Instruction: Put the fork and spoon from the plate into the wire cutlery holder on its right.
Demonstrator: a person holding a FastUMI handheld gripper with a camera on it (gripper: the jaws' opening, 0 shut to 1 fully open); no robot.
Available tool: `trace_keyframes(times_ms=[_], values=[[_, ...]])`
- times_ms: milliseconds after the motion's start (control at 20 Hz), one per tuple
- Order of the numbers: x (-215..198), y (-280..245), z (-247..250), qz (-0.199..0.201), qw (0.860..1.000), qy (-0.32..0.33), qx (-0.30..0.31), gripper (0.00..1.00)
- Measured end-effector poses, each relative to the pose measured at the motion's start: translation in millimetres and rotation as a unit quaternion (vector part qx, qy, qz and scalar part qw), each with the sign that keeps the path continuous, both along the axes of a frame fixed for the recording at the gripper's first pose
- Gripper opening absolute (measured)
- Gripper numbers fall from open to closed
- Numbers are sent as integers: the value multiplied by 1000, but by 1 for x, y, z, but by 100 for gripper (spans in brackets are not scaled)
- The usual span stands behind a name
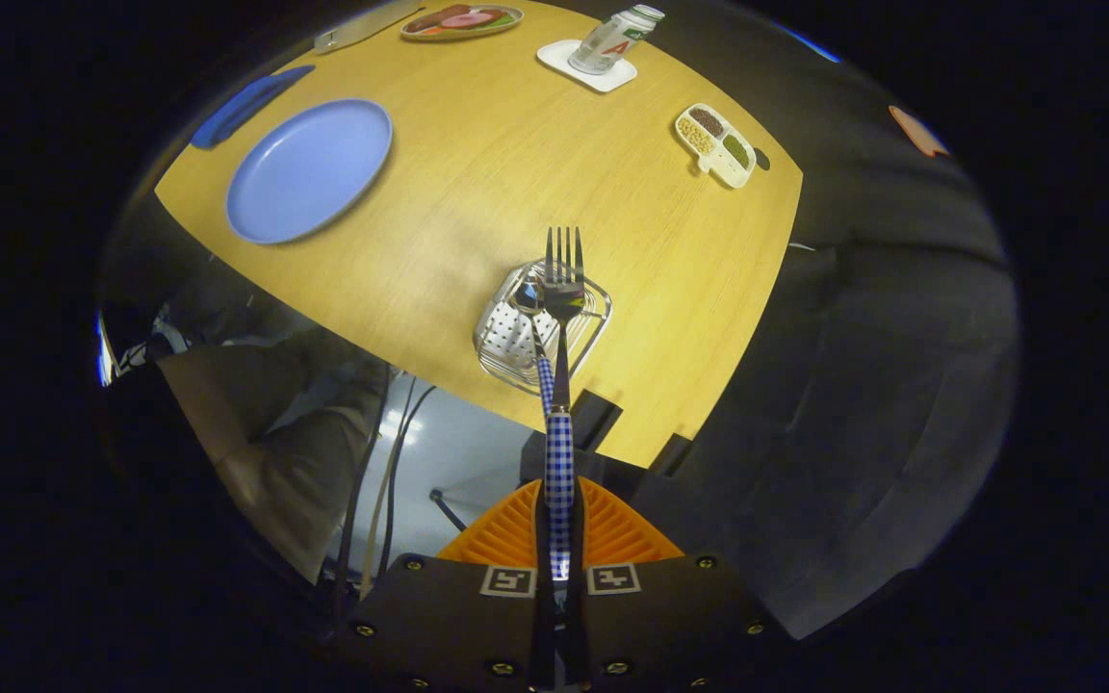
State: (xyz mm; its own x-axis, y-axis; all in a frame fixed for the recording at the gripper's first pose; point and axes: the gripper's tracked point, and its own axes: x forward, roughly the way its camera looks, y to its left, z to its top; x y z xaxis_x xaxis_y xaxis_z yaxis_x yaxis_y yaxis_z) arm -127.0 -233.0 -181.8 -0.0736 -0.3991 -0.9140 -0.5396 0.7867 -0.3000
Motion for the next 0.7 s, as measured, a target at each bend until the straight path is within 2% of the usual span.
trace_keyframes(times_ms=[250,550,700], values=[[3,-21,-7,58,995,73,-38,5],[25,-33,-24,130,975,158,-91,5],[40,-30,-39,139,971,171,-91,5]])
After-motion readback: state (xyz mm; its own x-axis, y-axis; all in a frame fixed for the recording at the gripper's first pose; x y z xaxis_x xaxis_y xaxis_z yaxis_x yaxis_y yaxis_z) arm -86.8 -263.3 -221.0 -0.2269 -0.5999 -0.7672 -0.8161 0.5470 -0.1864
